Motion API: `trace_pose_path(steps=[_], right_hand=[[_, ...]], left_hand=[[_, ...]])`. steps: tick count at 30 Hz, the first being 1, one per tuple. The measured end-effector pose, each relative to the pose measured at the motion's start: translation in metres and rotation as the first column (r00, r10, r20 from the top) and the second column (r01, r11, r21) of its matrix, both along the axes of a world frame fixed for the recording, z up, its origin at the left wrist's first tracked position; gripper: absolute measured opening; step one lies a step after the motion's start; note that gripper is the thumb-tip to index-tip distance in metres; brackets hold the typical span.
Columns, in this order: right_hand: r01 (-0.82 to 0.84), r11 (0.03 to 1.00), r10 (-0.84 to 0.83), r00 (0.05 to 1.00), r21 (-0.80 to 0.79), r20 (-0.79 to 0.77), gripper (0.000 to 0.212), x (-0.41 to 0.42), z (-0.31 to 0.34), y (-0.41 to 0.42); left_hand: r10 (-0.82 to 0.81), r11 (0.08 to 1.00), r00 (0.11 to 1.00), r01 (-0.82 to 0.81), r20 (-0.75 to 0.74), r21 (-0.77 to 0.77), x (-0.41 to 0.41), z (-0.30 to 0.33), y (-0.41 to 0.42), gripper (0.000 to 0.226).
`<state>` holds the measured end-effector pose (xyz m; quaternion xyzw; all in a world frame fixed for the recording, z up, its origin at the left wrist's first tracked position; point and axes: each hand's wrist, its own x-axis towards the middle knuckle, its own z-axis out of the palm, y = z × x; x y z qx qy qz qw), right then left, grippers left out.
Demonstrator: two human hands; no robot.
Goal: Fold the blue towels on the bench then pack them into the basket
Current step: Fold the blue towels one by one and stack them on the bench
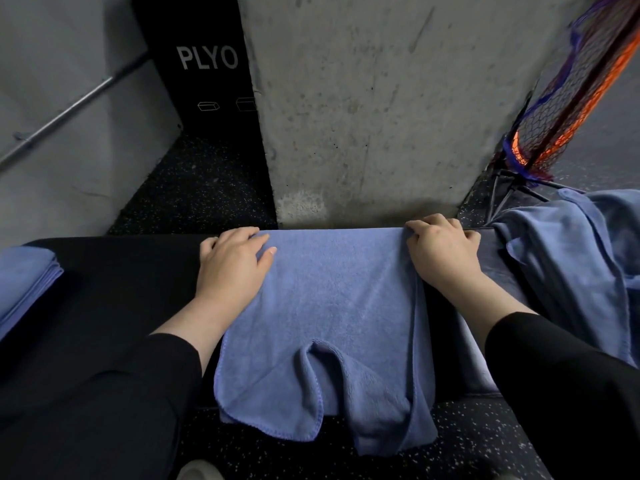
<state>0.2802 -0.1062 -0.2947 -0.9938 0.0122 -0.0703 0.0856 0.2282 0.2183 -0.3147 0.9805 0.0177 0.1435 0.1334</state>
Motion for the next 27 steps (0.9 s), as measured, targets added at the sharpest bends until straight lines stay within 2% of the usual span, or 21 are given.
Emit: trace_pose_path(steps=[4, 9, 14, 16, 19, 21, 24, 27], right_hand=[[0.09, 0.996, -0.09, 0.995, 0.003, 0.036, 0.032, 0.001, 0.0, -0.006], [0.041, 0.997, -0.047, 0.995, 0.064, 0.087, 0.022, 0.003, 0.003, -0.012], [-0.069, 0.995, 0.057, 0.984, 0.071, 0.167, 0.027, 0.002, -0.002, -0.012], [-0.077, 0.995, 0.067, 0.989, 0.07, 0.131, 0.029, 0.003, -0.002, -0.011], [0.019, 0.998, -0.019, 1.0, 0.053, 0.004, 0.033, 0.003, 0.0, -0.013], [0.033, 0.998, -0.032, 0.999, 0.052, -0.012, 0.034, 0.002, -0.001, -0.014], [-0.027, 0.996, 0.017, 0.993, 0.084, 0.116, 0.032, 0.001, 0.001, -0.012], [-0.222, 0.967, 0.187, 0.952, 0.125, 0.243, 0.025, -0.003, 0.012, -0.01]], left_hand=[[0.013, 1.0, 1.0, -0.013, -0.012, 0.008, -0.001, 0.001, -0.001, 0.037], [0.022, 1.0, 1.0, -0.021, -0.02, 0.012, -0.002, 0.002, -0.002, 0.038], [0.022, 1.0, 0.999, -0.022, -0.029, 0.003, -0.002, 0.003, -0.002, 0.037], [0.019, 1.0, 0.999, -0.019, -0.027, 0.004, -0.002, 0.002, -0.002, 0.038], [0.02, 1.0, 1.0, -0.02, -0.023, 0.005, -0.002, 0.001, -0.001, 0.038], [0.011, 1.0, 1.0, -0.011, -0.025, 0.01, -0.002, 0.003, -0.002, 0.038], [0.007, 1.0, 0.998, -0.006, -0.058, 0.018, -0.003, 0.004, -0.002, 0.04], [-0.011, 0.998, 0.998, 0.015, -0.064, 0.067, -0.007, 0.011, -0.004, 0.042]])
